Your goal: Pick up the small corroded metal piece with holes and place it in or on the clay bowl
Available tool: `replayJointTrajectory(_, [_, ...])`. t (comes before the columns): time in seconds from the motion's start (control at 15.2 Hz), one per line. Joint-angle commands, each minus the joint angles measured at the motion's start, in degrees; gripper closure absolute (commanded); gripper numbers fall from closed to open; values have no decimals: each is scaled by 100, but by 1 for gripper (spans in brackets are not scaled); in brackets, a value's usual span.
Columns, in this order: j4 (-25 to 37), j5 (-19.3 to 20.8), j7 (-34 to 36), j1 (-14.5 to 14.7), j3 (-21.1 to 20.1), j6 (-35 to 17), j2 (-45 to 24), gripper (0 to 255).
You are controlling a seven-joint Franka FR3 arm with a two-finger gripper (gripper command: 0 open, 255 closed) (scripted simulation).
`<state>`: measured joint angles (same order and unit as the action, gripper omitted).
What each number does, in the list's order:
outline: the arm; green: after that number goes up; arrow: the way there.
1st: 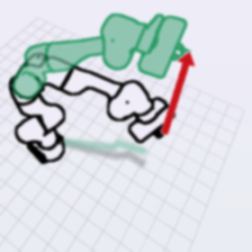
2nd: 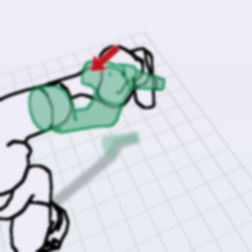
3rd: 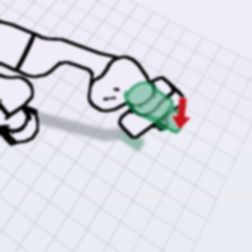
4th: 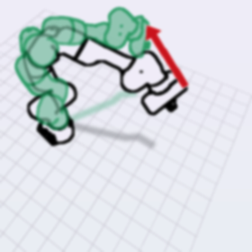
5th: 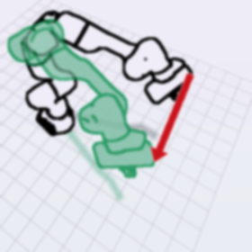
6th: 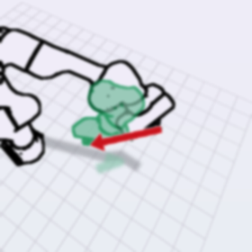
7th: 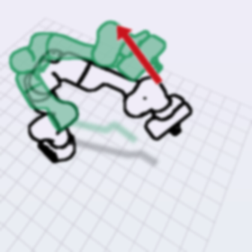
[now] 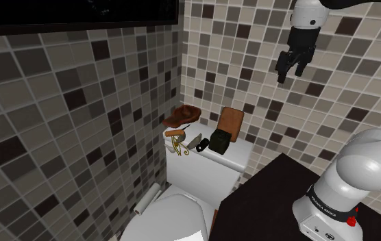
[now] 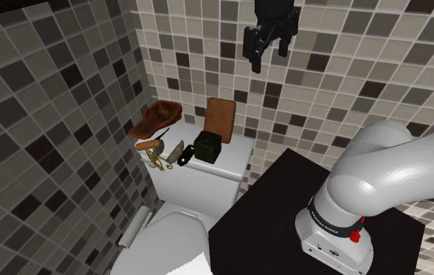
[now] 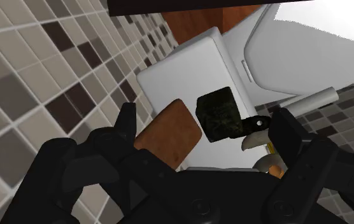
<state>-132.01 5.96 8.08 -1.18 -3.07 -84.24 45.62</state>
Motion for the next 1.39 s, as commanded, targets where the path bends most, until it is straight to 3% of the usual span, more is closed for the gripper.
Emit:
replayJointTrajectory(0.0, [0,0,0,0,0,0,0,0])
replayJointTrajectory(0.73, [-1990,-951,1372,-212,-54,-2599,-147,0])
replayJointTrajectory(1.32, [-2872,-1969,2149,-102,-206,-5325,-1486,0])
